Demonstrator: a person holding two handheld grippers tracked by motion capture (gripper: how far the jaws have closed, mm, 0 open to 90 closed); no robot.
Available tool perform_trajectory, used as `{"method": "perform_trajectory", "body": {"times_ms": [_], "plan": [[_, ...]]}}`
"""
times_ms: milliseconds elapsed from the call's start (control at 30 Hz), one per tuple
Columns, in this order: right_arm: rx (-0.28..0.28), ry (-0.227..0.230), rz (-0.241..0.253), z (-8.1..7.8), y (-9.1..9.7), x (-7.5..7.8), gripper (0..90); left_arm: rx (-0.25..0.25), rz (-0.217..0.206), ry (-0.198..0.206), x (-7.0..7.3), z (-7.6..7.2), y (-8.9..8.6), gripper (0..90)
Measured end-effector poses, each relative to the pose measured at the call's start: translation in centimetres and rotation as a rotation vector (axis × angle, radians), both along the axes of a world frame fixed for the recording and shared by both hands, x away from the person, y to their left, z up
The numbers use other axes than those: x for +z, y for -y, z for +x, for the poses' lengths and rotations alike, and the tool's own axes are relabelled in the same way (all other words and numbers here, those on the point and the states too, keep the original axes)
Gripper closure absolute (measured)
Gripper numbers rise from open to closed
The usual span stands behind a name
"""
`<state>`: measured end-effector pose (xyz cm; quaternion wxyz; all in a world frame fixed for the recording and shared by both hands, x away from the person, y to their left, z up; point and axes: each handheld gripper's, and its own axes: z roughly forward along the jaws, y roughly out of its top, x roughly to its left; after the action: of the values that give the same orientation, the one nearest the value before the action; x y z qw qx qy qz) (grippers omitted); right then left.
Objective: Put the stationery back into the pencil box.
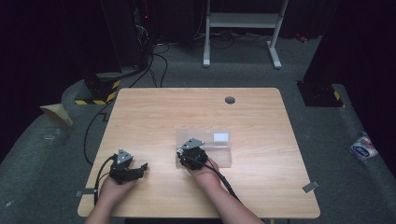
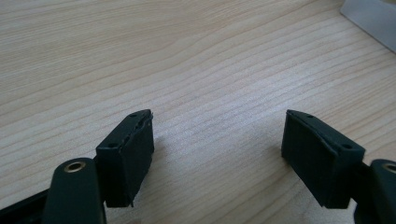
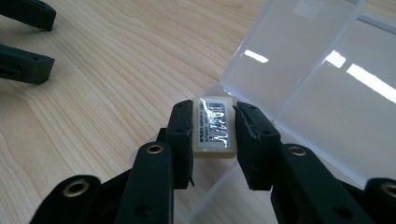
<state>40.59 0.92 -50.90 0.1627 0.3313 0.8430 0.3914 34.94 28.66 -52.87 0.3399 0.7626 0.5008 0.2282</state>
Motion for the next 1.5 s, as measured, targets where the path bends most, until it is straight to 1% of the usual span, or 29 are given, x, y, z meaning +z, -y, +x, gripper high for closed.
{"method": "perform_trajectory", "body": {"times_ms": [133,233,300,467,633,767,867,900,1067,1133,1300,1367,1500], "plan": [[-0.002,0.004,-0.004,0.0,0.0,-0.1,67.1,0.0,0.0,0.0,0.0,0.0,0.0,25.5],[-0.01,-0.007,0.005,0.0,0.0,0.0,65.5,0.0,0.0,0.0,0.0,0.0,0.0,25.5],[-0.005,0.001,0.001,0.1,0.0,0.0,65.0,0.0,0.0,0.001,0.0,0.0,0.0,25.5],[-0.008,0.002,0.005,0.1,0.1,0.2,65.1,-0.001,0.0,-0.001,0.0,0.0,0.0,25.5],[-0.007,0.013,0.008,-0.1,0.3,0.6,64.4,-0.002,0.001,-0.001,0.0,0.0,0.0,25.4],[-0.009,0.014,0.016,-0.3,0.5,1.1,60.9,-0.002,0.0,0.0,0.0,0.0,0.0,25.4],[-0.006,0.023,0.021,-0.6,0.8,1.5,57.8,0.0,-0.002,0.0,0.0,0.0,0.0,25.3],[-0.004,0.031,0.023,-0.7,1.0,1.7,56.7,-0.003,0.001,-0.001,0.0,0.0,0.0,25.3],[-0.016,0.022,0.043,-1.3,2.1,2.3,51.7,-0.004,0.003,-0.001,0.0,0.0,0.0,25.3],[-0.019,0.029,0.049,-1.5,2.6,2.7,50.9,-0.004,0.003,-0.001,0.0,0.0,0.0,25.3],[-0.023,0.041,0.062,-2.0,4.3,3.5,49.5,-0.003,0.002,-0.002,0.0,0.0,0.0,25.3],[-0.028,0.048,0.061,-2.1,5.0,3.6,48.3,0.0,-0.002,0.0,0.0,0.0,0.0,25.3],[-0.051,0.058,0.063,-2.4,6.5,3.8,46.3,0.002,-0.003,0.001,0.0,0.0,0.1,25.3]]}}
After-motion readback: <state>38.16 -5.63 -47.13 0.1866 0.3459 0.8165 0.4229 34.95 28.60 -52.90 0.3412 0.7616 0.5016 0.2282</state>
